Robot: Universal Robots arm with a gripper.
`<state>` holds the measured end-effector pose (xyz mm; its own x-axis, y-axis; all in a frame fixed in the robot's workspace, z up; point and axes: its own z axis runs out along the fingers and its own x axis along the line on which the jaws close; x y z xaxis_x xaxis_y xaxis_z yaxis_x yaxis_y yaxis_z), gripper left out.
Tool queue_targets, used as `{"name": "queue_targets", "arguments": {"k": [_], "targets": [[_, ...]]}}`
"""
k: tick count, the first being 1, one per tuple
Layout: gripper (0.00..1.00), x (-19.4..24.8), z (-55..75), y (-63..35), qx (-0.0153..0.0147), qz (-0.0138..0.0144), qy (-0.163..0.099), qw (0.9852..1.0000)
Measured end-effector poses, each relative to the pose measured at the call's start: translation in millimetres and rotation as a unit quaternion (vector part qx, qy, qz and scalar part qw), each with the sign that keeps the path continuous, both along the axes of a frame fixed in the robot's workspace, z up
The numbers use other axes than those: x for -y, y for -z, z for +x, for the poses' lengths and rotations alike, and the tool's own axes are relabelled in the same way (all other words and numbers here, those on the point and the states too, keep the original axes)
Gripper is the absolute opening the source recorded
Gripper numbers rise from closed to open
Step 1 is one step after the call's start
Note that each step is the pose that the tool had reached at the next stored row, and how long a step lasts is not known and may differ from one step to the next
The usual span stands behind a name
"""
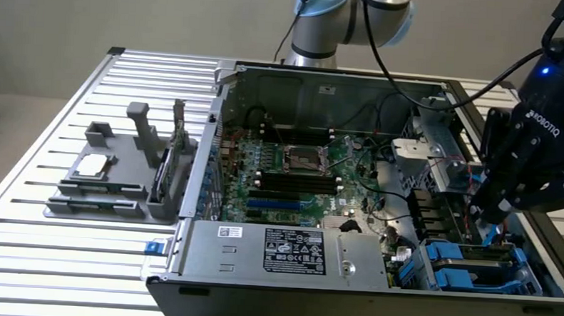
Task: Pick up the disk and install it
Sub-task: 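Insert the second disk wire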
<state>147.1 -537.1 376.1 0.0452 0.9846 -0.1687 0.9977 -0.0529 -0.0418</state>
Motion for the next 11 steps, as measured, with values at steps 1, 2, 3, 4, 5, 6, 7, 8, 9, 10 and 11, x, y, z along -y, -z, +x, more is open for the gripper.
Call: {"name": "queue_targets", "arguments": {"k": [1,2,3,4,5,6,7,8,9,10,11], "targets": [[0.31,-0.2,1.1,-0.2,0.0,-0.001,0.001,1.0],[0.31,-0.4,2.0,-0.2,0.0001,-0.0018,0.002,1.0],[0.31,-0.6,2.9,-0.1,0.0001,-0.0028,0.002,1.0],[0.31,-0.7,3.4,0.2,0.0002,-0.0035,0.003,1.0],[0.31,-0.8,3.8,0.4,0.0003,-0.0044,0.003,1.0],[0.31,-0.8,3.9,1.2,0.0004,-0.0052,0.003,1.0],[0.31,-0.8,3.9,2.4,0.0007,-0.0059,0.004,1.0],[0.31,-0.9,4.0,3.5,0.001,-0.0067,0.004,1.0],[0.31,-1.0,4.1,4.8,0.0013,-0.0074,0.004,1.0],[0.31,-1.1,4.2,6.0,0.0015,-0.0081,0.004,1.0],[0.31,-1.2,4.2,7.0,0.0017,-0.0091,0.004,0.9999]]}}
